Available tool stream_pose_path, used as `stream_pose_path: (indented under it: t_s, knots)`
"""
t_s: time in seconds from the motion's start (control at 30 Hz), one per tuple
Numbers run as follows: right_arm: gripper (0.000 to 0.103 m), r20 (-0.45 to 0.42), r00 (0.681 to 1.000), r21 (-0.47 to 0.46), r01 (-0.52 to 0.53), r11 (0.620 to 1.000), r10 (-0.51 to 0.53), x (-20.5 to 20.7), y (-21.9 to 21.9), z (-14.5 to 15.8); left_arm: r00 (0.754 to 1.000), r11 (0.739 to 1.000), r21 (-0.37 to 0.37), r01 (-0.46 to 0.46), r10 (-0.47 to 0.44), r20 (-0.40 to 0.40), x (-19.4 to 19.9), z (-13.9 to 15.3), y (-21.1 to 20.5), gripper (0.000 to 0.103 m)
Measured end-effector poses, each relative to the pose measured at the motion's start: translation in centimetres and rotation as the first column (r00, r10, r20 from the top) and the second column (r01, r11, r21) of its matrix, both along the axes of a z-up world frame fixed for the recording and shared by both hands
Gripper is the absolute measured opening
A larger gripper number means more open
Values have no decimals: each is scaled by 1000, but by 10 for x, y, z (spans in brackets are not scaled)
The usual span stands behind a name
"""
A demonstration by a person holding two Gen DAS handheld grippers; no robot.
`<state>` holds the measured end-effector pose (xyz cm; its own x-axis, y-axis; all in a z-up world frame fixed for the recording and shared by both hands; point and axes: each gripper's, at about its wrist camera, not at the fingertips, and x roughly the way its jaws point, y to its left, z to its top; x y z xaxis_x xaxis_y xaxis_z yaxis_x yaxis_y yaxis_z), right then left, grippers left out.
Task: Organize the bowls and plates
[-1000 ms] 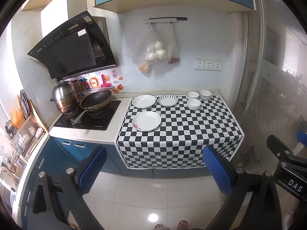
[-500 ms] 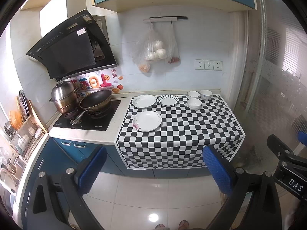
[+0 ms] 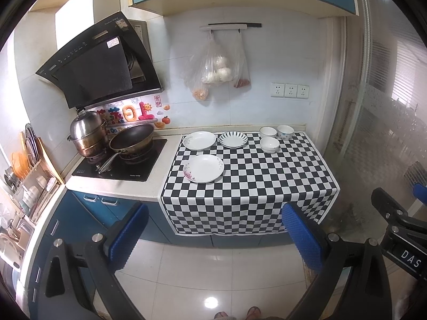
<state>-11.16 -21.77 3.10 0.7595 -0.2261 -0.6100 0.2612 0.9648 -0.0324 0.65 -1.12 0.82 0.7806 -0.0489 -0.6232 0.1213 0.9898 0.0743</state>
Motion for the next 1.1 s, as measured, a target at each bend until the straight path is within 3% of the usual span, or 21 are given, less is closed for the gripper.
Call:
stream_pose_path:
  t_s: [0.93, 1.1]
  knots:
    - [103, 24, 1000, 14, 13, 1000, -13, -2, 2, 4, 1000, 1000, -8, 3, -3, 20, -4, 3, 4, 102]
    - [103, 27, 999, 48, 24, 999, -25, 10, 5, 0, 999, 1000, -8, -8, 8, 45, 12, 2, 8, 102]
